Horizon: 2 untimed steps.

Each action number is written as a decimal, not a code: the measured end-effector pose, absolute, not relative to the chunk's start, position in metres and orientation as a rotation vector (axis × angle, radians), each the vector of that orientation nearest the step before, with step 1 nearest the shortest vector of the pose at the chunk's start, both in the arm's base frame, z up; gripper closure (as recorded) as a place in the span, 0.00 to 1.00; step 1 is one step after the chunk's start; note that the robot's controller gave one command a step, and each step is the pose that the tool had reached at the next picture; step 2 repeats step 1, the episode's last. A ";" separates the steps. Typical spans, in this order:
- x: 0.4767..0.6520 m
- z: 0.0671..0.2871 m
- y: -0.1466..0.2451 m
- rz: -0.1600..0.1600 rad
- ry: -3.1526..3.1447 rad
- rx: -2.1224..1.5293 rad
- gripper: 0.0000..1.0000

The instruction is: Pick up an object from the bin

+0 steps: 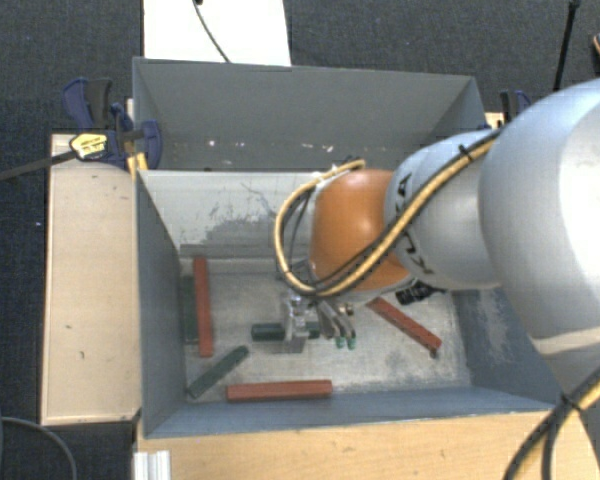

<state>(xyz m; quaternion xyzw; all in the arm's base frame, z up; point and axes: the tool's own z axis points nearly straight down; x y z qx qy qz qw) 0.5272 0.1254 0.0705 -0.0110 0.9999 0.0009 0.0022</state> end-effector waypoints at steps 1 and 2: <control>0.546 0.222 0.116 0.004 3.130 0.007 1.00; 0.546 0.222 0.116 0.004 3.130 0.007 1.00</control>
Offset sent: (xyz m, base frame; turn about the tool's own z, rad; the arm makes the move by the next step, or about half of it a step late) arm 0.0165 -0.0095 0.1463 0.0171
